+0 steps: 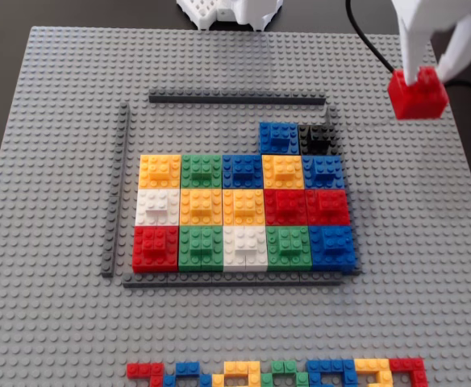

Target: Grab the cube and place it into the grid

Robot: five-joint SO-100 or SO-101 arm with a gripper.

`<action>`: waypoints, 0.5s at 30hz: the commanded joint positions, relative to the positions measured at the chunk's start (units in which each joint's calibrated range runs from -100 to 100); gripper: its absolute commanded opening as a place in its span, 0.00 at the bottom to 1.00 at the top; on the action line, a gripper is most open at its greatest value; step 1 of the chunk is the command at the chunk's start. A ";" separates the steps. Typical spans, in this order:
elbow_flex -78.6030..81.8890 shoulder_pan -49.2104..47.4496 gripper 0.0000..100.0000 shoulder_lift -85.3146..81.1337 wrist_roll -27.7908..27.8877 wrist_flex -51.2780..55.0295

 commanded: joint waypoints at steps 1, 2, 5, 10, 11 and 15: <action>6.79 1.70 0.03 -14.84 1.61 -0.85; 9.05 2.22 0.03 -16.73 2.05 -1.20; 15.22 4.36 0.03 -21.46 3.52 -1.64; 23.10 9.22 0.03 -27.48 5.96 -1.98; 24.19 10.18 0.03 -28.08 6.40 -1.98; 28.81 15.04 0.03 -30.23 8.74 -2.51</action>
